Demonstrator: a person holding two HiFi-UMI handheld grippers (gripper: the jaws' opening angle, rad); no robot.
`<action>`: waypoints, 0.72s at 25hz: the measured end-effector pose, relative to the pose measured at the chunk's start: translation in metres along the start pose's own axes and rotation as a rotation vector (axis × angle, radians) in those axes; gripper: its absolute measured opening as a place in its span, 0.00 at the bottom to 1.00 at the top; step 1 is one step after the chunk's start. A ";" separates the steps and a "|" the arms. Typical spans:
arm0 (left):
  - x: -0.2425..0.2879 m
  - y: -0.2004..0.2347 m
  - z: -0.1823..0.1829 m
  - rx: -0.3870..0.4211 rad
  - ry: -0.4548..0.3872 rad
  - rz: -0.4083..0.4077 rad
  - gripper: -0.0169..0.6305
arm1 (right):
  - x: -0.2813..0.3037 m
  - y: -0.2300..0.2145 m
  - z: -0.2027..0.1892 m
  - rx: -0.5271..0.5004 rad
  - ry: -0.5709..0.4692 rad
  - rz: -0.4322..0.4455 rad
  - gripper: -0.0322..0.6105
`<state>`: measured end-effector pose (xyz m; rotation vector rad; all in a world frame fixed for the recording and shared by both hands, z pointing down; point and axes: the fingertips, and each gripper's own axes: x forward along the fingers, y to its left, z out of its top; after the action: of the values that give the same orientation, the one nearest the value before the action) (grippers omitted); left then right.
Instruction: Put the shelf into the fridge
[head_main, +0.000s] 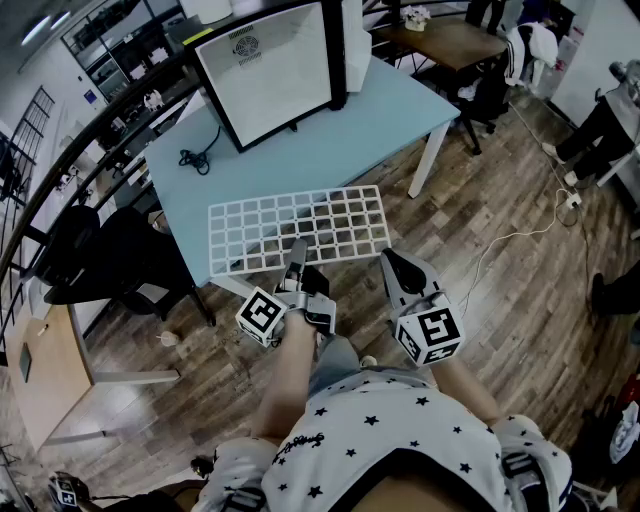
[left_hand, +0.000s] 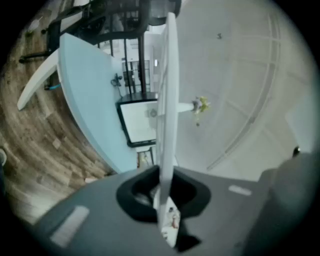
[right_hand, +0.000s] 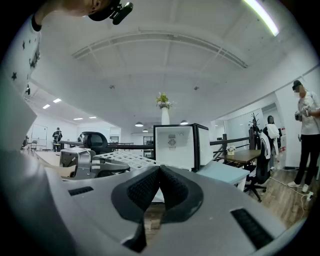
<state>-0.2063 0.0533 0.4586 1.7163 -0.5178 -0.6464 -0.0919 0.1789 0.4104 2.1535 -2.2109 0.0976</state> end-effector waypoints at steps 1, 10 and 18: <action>0.000 0.000 0.000 -0.004 0.000 0.000 0.07 | 0.000 0.000 0.000 -0.001 0.001 -0.001 0.08; -0.009 -0.006 0.003 -0.009 -0.005 -0.010 0.07 | -0.006 0.010 -0.002 -0.019 0.011 0.017 0.08; -0.015 -0.009 -0.001 -0.008 -0.016 -0.016 0.07 | -0.010 0.008 -0.006 0.016 0.011 0.035 0.08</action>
<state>-0.2163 0.0657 0.4520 1.7105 -0.5129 -0.6730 -0.0995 0.1895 0.4152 2.1181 -2.2501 0.1287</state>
